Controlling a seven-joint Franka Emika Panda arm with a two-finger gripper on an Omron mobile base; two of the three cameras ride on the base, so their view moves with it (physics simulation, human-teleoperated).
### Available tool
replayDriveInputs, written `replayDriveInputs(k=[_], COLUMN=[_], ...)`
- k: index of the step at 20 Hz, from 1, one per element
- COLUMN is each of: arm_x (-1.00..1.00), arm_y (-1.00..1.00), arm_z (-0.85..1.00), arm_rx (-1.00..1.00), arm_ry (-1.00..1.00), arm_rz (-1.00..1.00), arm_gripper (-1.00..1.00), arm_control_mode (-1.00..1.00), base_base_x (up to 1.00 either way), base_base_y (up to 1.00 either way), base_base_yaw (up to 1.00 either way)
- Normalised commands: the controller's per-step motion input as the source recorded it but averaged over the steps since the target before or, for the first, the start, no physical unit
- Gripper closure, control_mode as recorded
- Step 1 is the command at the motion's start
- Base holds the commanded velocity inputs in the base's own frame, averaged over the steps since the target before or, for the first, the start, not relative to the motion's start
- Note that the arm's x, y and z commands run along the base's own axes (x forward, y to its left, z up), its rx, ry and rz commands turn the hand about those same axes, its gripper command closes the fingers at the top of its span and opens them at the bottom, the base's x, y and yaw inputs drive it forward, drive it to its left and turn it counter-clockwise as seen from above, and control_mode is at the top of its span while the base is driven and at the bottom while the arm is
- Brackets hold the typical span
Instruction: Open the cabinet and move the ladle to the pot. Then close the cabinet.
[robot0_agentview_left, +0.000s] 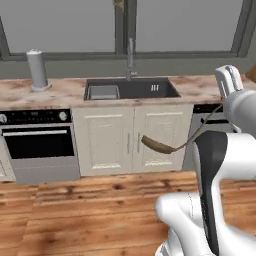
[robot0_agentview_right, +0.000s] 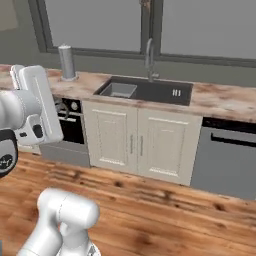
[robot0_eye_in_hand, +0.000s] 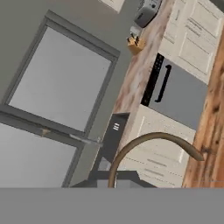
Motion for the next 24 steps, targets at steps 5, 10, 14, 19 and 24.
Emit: replayDriveInputs(k=[5,10,14,19,24], arm_x=[0.00,0.00,0.00,0.00,0.00], arm_y=[0.00,0.00,0.00,0.00,0.00], arm_z=[0.00,0.00,0.00,0.00,0.00], arm_rx=[0.00,0.00,0.00,0.00,0.00], arm_ry=[0.00,0.00,0.00,0.00,0.00], arm_rz=[0.00,0.00,0.00,0.00,0.00], arm_gripper=[1.00,1.00,1.00,1.00,1.00], arm_control_mode=[1.00,1.00,1.00,1.00,1.00], base_base_x=[0.46,0.44,0.46,0.59,0.83], base_base_y=[0.00,0.00,-0.01,-0.01,-0.01], base_base_yaw=[0.97,0.96,0.95,0.92,0.84])
